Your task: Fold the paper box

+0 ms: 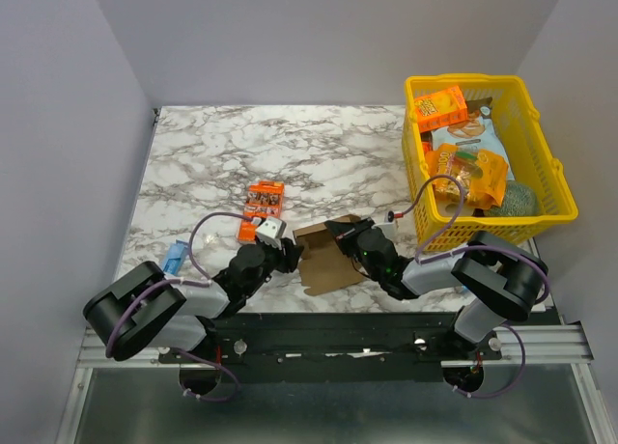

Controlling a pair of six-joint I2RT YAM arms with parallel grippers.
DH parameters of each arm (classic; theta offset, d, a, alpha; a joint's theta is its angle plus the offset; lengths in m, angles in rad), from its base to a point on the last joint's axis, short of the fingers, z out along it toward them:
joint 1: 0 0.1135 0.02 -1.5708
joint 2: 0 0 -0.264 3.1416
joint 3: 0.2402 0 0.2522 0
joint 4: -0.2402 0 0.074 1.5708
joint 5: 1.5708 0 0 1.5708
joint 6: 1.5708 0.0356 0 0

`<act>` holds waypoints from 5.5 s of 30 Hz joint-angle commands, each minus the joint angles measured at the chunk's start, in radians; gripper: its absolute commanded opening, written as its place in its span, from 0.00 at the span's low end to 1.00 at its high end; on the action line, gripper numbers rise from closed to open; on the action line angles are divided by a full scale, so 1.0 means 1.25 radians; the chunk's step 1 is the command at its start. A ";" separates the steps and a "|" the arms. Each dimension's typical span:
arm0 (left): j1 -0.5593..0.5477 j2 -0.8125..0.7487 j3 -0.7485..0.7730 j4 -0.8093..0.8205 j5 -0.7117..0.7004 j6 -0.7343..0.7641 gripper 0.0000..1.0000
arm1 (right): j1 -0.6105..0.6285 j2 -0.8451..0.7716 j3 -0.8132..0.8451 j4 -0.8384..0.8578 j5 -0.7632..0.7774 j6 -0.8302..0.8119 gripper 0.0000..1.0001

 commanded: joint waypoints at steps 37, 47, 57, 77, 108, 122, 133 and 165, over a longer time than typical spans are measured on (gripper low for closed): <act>-0.168 0.211 0.183 -0.185 -0.517 0.098 0.10 | -0.009 -0.039 -0.031 -0.063 0.070 0.010 0.00; -0.206 0.277 0.245 -0.267 -0.657 0.064 0.00 | -0.008 -0.066 -0.041 -0.106 0.094 0.022 0.00; -0.235 0.346 0.313 -0.362 -0.792 0.003 0.00 | -0.008 -0.099 -0.030 -0.192 0.118 0.044 0.00; -0.236 0.180 0.199 -0.211 -0.600 0.024 0.64 | -0.009 -0.090 -0.027 -0.166 0.102 0.035 0.00; -0.105 -0.297 -0.065 -0.090 -0.006 -0.010 0.90 | -0.006 -0.100 -0.042 -0.135 0.093 0.024 0.01; 0.064 -0.276 0.022 -0.381 -0.093 -0.124 0.77 | -0.008 -0.096 -0.036 -0.124 0.082 0.012 0.00; 0.067 -0.177 0.025 -0.290 0.008 -0.081 0.75 | -0.008 -0.093 -0.034 -0.122 0.080 0.008 0.00; 0.056 0.031 0.077 -0.045 0.120 0.001 0.52 | -0.008 -0.072 -0.024 -0.104 0.053 0.001 0.00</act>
